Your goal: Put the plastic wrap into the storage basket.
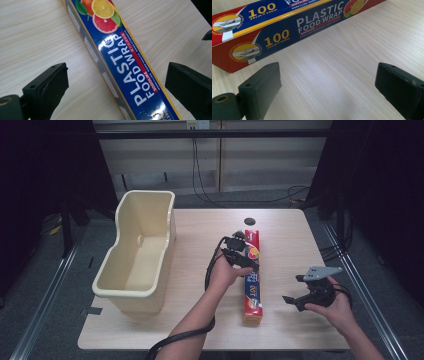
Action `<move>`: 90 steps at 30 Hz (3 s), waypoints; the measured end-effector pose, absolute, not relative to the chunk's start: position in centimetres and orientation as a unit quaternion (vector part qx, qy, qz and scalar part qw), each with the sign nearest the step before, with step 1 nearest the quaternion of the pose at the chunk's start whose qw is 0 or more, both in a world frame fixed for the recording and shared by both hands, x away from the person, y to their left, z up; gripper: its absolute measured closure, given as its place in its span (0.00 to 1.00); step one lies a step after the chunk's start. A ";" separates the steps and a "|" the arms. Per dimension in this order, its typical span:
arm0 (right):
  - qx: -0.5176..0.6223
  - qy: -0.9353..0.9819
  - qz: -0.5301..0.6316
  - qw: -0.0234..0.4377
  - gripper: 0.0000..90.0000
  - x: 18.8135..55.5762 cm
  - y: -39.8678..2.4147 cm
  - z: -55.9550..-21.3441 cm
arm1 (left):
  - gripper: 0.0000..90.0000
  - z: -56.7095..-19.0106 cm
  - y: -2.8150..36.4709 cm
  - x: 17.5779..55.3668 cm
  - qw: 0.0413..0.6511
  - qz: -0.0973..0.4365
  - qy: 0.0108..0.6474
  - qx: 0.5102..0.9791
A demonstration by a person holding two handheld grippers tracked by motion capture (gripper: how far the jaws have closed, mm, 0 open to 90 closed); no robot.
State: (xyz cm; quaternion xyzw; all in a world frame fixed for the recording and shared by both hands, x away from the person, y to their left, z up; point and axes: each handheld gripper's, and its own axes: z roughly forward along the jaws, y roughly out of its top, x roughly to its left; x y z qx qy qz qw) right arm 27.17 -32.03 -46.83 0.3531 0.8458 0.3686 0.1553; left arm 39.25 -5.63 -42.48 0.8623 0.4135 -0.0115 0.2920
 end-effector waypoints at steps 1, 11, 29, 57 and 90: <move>0.352 0.846 0.368 0.156 0.07 27.2 -32.0 -46.8 | 0.05 -42.6 -6.1 39.3 0.290 -0.010 0.413 0.863; 0.353 0.845 0.370 0.158 0.07 26.9 -32.1 -46.7 | 0.04 -43.8 -7.9 39.8 0.283 -0.009 0.415 0.865; 0.356 0.841 0.374 0.161 0.07 26.8 -32.2 -46.6 | 0.07 -46.0 -9.4 39.8 0.261 -0.011 0.433 0.863; 0.356 0.840 0.378 0.157 0.08 26.9 -32.1 -46.6 | 0.36 -45.7 -7.7 40.0 0.237 -0.014 0.443 0.865; 0.353 0.838 0.385 0.159 0.05 26.9 -31.9 -46.5 | 0.46 -38.8 -3.9 40.3 0.147 -0.048 0.474 0.867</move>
